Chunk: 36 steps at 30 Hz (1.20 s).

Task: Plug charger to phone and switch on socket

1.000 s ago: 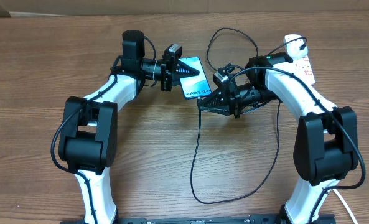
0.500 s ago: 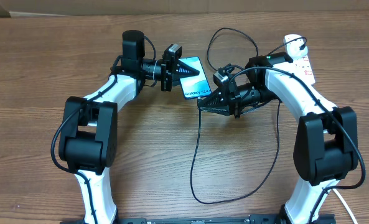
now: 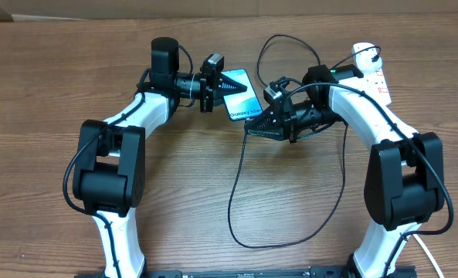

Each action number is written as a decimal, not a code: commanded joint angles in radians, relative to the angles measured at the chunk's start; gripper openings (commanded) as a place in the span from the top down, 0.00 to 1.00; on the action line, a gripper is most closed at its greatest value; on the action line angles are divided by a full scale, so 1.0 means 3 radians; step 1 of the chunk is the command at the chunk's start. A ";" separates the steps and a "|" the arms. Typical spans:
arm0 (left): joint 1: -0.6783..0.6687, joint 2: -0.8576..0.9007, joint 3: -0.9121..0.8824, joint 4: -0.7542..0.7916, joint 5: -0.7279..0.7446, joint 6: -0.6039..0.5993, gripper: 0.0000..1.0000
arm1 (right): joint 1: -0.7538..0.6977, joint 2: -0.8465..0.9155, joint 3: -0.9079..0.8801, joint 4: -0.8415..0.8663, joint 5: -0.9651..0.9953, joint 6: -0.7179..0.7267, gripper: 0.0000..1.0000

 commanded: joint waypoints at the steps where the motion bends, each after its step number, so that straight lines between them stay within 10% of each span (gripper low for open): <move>1: -0.0051 -0.0004 0.0042 0.0005 0.0258 0.0013 0.96 | -0.0022 -0.0089 0.0071 0.0060 -0.0065 0.0106 0.96; 36: -0.0028 -0.0004 0.0042 -0.0015 0.0258 0.0034 0.96 | -0.0034 -0.0090 0.0071 -0.0511 0.0024 -0.0498 0.97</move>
